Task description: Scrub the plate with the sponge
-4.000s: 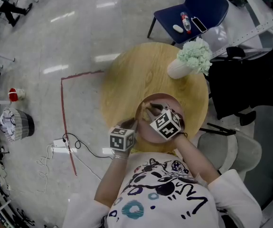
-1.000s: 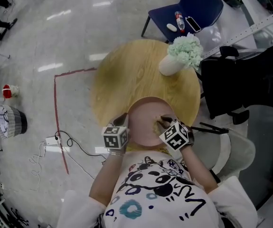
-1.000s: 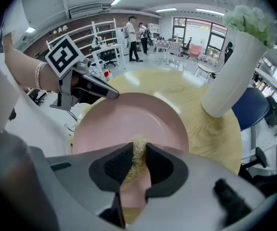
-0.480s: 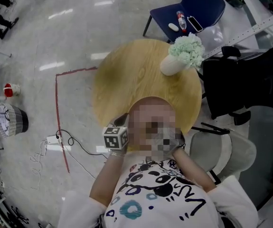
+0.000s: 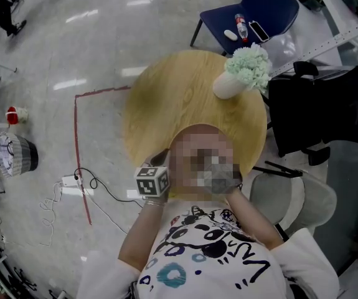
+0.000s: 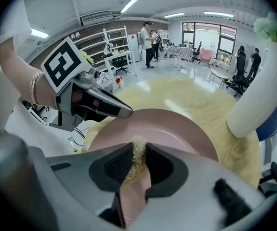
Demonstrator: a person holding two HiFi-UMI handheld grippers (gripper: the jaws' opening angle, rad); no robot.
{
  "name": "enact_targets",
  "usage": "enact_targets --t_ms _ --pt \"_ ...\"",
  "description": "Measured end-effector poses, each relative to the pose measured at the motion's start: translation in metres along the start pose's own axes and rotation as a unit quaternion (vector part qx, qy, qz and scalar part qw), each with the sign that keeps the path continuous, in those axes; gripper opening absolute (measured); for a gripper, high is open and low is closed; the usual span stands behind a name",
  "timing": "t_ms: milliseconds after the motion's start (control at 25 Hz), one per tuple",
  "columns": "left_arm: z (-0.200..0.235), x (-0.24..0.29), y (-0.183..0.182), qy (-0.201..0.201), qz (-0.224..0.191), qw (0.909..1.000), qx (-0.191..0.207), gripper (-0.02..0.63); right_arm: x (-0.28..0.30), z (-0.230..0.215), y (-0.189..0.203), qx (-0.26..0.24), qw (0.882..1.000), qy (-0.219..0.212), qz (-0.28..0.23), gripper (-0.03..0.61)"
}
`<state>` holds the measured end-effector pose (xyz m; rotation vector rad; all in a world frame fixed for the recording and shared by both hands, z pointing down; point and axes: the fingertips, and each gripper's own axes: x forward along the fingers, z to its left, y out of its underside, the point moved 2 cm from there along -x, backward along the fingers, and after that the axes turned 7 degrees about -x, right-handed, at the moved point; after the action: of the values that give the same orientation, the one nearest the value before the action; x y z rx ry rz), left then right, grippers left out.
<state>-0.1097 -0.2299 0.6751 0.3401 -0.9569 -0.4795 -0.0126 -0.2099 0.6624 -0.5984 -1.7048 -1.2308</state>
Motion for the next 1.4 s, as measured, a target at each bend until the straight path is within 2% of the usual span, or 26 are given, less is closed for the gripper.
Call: enact_targets --t_ms 160,480,720,920,1040,1200,1280,1400 --pt "0.000 -0.002 -0.001 -0.002 -0.001 1.0000 0.004 0.026 -0.003 -0.002 -0.001 0.007 1.000 0.005 -0.005 0.091" --pt "0.010 -0.012 -0.004 -0.032 -0.019 0.9992 0.012 0.026 -0.032 -0.031 0.005 0.049 0.997 0.052 -0.033 0.091" --pt "0.012 -0.033 -0.033 -0.045 -0.061 0.9964 0.038 0.026 -0.074 -0.061 0.000 0.086 0.986 0.099 -0.103 0.091" --pt "-0.003 -0.077 -0.070 -0.041 -0.104 0.9907 0.077 0.026 -0.130 -0.070 -0.017 0.102 0.972 0.131 -0.167 0.091" --pt "-0.023 -0.099 -0.101 -0.019 -0.138 0.9848 0.104 0.026 -0.164 -0.078 -0.033 0.101 0.960 0.153 -0.212 0.091" --pt "-0.065 -0.125 -0.137 0.032 -0.183 0.9706 0.154 0.026 -0.212 -0.085 -0.056 0.101 0.937 0.168 -0.288 0.091" --pt "-0.094 -0.139 -0.146 0.073 -0.203 0.9579 0.189 0.026 -0.239 -0.080 -0.067 0.097 0.920 0.166 -0.341 0.091" --pt "-0.131 -0.157 -0.161 0.118 -0.237 0.9307 0.253 0.023 -0.277 -0.074 -0.086 0.071 0.884 0.161 -0.433 0.091"
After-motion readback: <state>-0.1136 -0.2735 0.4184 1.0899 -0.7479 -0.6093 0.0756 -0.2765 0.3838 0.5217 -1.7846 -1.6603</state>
